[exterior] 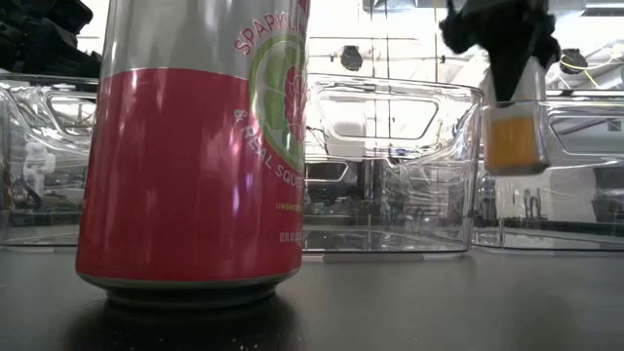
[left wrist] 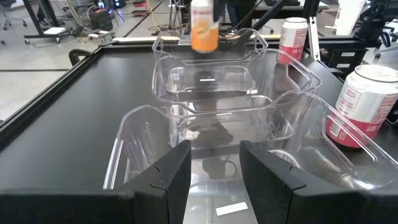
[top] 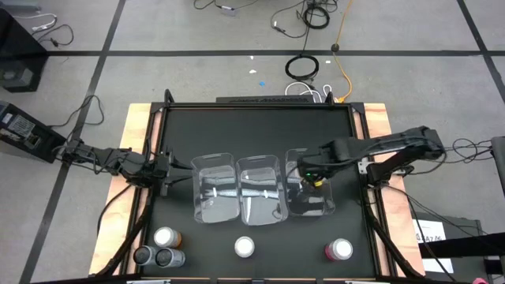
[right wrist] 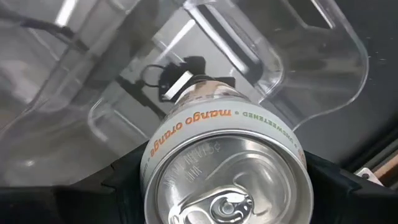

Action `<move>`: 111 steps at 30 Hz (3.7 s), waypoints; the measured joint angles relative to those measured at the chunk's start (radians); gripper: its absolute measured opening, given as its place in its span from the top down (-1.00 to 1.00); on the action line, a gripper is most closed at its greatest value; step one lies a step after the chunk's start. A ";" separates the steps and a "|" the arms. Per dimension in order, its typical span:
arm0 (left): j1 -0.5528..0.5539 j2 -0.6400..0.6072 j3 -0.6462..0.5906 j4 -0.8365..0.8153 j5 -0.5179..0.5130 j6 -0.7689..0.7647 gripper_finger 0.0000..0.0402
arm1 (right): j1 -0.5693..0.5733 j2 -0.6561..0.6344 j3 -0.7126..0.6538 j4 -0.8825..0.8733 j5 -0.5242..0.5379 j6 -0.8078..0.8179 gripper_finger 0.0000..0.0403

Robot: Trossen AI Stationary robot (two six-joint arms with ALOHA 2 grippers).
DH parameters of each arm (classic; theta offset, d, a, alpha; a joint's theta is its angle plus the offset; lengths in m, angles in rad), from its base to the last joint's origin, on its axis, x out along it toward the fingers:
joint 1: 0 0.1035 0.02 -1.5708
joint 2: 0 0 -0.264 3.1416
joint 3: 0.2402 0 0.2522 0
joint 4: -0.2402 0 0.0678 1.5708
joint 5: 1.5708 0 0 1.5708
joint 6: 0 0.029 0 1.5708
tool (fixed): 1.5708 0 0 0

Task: Sort soda cans
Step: Put the right orange soda can into the right transparent bin

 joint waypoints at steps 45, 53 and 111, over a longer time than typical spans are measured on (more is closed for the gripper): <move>0.000 0.000 0.000 0.000 0.000 0.000 0.26 | -0.220 -0.021 -0.251 0.254 0.098 0.018 -0.39; 0.000 0.000 0.000 -0.001 0.000 -0.002 0.26 | -0.232 -0.020 -0.251 0.245 0.077 0.008 -0.53; 0.000 0.000 0.000 0.000 0.000 -0.001 0.26 | -0.230 -0.023 -0.204 0.196 0.088 0.022 -0.77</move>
